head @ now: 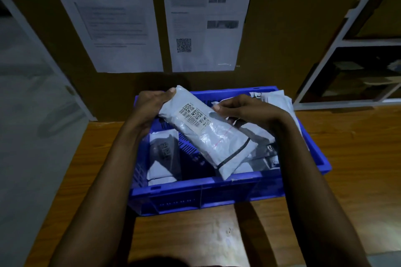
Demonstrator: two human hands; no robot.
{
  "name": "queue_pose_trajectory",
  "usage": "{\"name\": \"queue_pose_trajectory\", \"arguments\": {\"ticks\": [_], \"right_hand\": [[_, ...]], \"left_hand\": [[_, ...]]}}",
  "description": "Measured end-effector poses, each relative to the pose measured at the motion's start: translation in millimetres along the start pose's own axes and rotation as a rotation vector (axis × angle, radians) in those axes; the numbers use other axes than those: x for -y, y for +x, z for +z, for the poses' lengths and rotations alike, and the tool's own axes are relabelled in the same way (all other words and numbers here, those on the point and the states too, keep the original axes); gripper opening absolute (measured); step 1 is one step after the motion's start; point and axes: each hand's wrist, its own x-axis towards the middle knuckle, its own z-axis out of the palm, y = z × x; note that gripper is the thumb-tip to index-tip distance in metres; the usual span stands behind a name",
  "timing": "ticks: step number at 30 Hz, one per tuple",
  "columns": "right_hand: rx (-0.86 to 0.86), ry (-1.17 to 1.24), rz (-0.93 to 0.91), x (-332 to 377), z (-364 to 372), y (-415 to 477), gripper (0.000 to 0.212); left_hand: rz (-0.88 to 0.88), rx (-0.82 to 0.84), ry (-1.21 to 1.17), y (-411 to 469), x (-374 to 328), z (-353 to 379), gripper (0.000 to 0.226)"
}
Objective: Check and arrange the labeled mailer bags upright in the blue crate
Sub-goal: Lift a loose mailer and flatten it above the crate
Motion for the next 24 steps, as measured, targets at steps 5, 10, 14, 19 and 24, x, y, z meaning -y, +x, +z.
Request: {"name": "queue_pose_trajectory", "arguments": {"ticks": [5, 10, 14, 19, 24], "right_hand": [[0.053, 0.094, -0.034, 10, 14, 12, 0.026], [-0.102, 0.252, 0.014, 23, 22, 27, 0.029], [-0.229, 0.287, 0.083, 20, 42, 52, 0.026], [-0.139, 0.320, 0.236, 10, 84, 76, 0.028], [-0.013, 0.175, 0.364, 0, 117, 101, 0.017]], "left_hand": [[0.006, 0.010, 0.069, 9, -14, -3, 0.044], [0.061, -0.207, 0.157, 21, -24, -11, 0.034], [0.011, -0.216, 0.257, 12, -15, -17, 0.028], [-0.115, -0.102, 0.303, -2, 12, -19, 0.019], [-0.096, -0.117, 0.600, -4, 31, -26, 0.018]]}}
